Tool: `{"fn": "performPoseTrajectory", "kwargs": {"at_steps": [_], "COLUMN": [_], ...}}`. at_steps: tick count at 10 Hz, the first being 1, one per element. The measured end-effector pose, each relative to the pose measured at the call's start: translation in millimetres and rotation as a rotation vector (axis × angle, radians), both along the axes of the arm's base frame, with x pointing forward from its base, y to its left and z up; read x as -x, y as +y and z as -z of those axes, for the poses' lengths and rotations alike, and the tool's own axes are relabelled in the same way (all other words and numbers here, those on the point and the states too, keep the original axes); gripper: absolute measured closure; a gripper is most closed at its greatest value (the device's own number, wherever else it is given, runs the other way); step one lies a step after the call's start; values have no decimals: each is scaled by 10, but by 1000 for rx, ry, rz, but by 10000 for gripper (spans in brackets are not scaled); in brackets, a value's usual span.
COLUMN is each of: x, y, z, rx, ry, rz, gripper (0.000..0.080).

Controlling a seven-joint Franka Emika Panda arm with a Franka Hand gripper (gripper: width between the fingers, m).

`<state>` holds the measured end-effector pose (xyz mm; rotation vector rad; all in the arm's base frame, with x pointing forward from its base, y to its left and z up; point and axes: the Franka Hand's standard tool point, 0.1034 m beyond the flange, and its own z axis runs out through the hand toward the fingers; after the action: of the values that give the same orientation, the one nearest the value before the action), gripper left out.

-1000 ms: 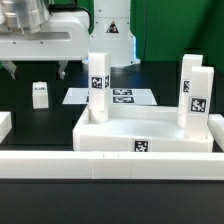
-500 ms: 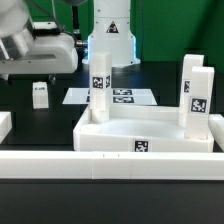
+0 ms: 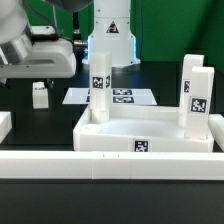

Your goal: Assemble desk

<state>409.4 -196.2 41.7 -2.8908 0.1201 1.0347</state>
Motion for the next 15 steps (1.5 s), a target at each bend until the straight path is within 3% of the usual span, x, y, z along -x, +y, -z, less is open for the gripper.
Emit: {"fn": "performPoseTrajectory", "kwargs": {"at_steps": [1, 5, 15], "x": [23, 151, 258], "y": [33, 76, 118], "z": [2, 28, 292], "rx": [-1, -7, 24], "ry": [17, 289, 305], "rz": [3, 12, 13], "gripper": [150, 150, 150]}}
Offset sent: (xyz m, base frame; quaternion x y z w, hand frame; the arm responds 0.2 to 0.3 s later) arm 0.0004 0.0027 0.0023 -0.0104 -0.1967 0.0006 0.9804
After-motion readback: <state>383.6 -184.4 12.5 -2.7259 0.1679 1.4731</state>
